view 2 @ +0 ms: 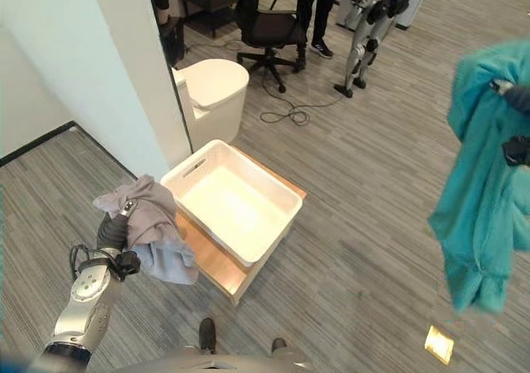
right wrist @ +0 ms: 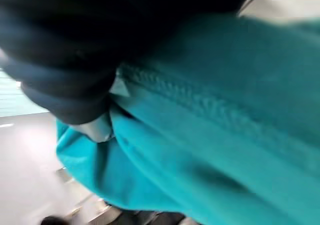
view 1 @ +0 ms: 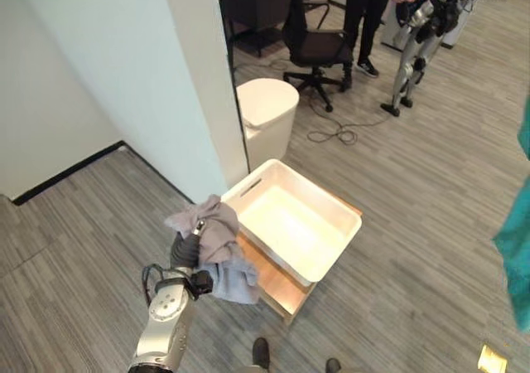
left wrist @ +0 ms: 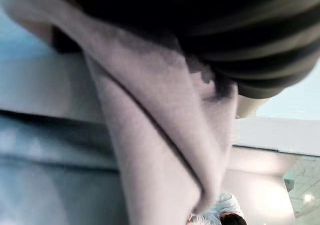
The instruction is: Pick up bed clothes into laundry basket.
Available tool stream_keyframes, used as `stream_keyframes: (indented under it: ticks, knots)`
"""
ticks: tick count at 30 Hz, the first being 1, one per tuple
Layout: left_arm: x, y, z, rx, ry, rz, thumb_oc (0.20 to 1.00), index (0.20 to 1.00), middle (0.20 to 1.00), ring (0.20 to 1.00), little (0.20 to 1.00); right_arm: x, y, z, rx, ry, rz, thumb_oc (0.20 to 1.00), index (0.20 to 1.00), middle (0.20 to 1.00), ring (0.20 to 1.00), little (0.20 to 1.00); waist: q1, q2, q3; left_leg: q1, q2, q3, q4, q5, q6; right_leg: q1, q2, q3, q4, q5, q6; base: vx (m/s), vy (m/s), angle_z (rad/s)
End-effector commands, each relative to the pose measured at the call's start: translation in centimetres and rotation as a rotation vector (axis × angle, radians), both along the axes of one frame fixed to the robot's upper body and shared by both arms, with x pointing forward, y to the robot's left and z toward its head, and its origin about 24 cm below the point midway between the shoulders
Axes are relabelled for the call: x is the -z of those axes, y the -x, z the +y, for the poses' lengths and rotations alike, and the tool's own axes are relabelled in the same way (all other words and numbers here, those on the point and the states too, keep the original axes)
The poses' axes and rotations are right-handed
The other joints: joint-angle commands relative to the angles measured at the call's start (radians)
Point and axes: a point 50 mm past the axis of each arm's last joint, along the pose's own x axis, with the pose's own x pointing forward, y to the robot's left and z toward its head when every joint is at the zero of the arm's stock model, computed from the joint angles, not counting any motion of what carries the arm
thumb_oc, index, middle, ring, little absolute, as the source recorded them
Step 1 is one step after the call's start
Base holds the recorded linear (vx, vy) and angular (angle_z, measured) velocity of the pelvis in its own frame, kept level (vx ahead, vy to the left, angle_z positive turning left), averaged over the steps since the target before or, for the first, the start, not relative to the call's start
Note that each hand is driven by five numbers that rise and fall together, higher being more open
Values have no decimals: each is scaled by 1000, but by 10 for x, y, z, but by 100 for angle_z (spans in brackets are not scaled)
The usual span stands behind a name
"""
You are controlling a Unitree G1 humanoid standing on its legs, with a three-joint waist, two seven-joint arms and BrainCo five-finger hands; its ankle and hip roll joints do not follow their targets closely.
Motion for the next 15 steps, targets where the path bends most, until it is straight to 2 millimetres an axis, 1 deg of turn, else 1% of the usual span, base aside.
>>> stream_keyframes:
  ticks: [1,5,7,8,9,12,14,15]
  knots:
    - [-41,-9,14,-11,-17,-211,200,200,200,200,200,-55,-2,14,-16,151,-99,200,200,200,200,200,57,-19,-34,90,50,34,7,-98,-58,-77,-9,10,-7,118,54,0,0,0]
    - [-39,-7,17,-16,-25,-196,200,200,200,200,200,-84,-9,25,-3,225,-132,200,200,200,200,200,72,-39,-34,87,50,29,7,-97,-58,-74,-9,0,-7,123,56,-14,9,5]
    - [-38,-6,18,-22,-22,-193,200,200,200,200,200,-97,-13,31,8,249,-155,200,200,200,200,200,74,-41,-34,85,48,26,7,-97,-57,-73,-9,-4,-7,124,57,-12,17,3]
    - [-37,-5,20,-28,-24,-188,200,200,200,200,200,-102,-15,33,15,257,-161,200,200,200,200,200,76,-43,-35,84,47,24,7,-97,-57,-72,-9,-8,-6,125,57,0,0,0]
    - [-37,-5,21,-31,-32,-185,200,200,200,200,200,-111,-15,31,50,276,-171,200,200,200,200,200,84,-51,-36,83,47,17,7,-96,-56,-72,-9,-13,-4,125,57,0,0,0]
    - [-36,-5,24,-38,-38,-176,200,200,200,200,200,-122,-22,36,79,300,-174,200,200,200,200,200,98,-59,-35,80,45,9,7,-95,-55,-71,-11,-19,-2,125,57,-12,4,5]
    - [-35,-6,23,-41,-31,-177,200,200,200,200,200,-129,-26,43,78,322,-173,200,200,200,200,200,97,-54,-35,80,44,7,7,-94,-55,-71,-12,-22,-1,124,57,-3,11,5]
    - [-35,-7,25,-41,-42,-169,200,200,200,200,200,-136,-33,56,75,357,-173,200,200,200,200,200,103,-56,-38,82,44,5,7,-94,-55,-69,-13,-23,0,124,56,0,0,0]
